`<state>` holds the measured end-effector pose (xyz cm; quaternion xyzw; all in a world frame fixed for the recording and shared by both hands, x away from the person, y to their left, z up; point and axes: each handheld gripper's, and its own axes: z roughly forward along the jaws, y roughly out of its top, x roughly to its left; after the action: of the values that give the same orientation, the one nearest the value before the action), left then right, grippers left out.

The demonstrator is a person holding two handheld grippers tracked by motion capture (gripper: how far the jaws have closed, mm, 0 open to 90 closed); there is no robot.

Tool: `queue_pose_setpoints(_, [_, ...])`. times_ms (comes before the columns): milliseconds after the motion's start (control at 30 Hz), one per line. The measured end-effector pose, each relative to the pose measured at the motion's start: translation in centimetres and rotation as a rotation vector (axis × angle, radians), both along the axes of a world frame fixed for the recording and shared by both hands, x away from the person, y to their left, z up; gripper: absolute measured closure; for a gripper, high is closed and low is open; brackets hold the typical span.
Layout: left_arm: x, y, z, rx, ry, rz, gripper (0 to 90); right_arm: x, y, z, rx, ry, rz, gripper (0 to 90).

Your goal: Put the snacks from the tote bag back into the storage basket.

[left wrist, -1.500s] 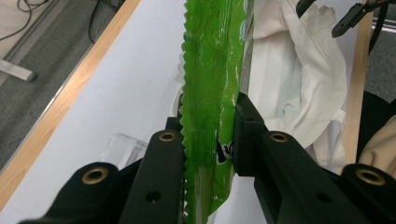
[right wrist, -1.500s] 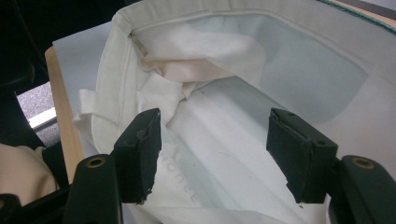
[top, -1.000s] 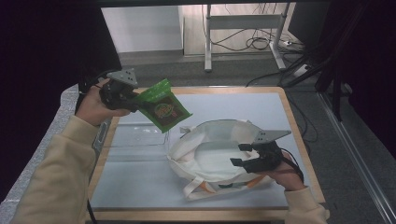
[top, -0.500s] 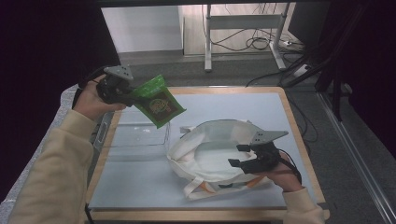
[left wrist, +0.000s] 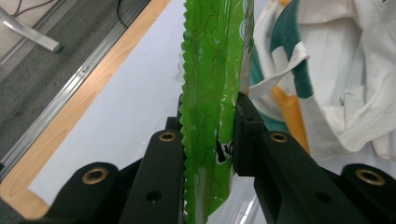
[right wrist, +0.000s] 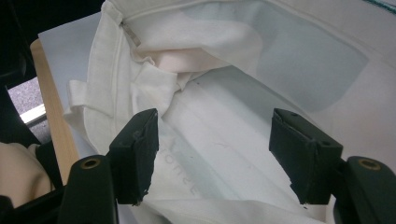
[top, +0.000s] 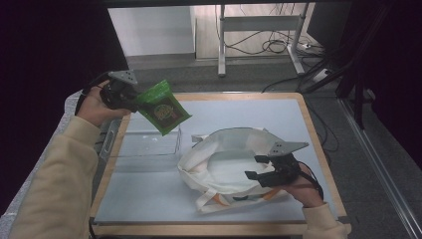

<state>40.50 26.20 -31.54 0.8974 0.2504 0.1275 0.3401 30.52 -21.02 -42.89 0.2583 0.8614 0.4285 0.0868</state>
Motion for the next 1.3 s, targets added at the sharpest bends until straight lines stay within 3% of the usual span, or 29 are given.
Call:
queue_pose_setpoints(133, [0.2, 0.6, -0.6, -0.015, 0.010, 0.012, 76.9, 0.2, 0.1, 0.0, 0.004, -0.001, -0.015, 33.1])
queue_pose_setpoints(600, [0.5, 1.8, -1.7, 0.002, 0.026, 0.030, 76.8, 0.4, 0.2, -0.2, -0.001, 0.002, -0.026, 32.7])
queue_pose_setpoints(833, [0.6, 2.7, -2.4, -0.010, 0.040, 0.048, 76.8, 0.5, 0.2, -0.3, -0.002, 0.004, -0.028, 32.4])
queue_pose_setpoints(1300, [0.5, 3.4, -3.8, 0.011, 0.065, 0.057, 76.8, 0.5, 0.1, -0.4, -0.005, 0.008, -0.029, 32.1])
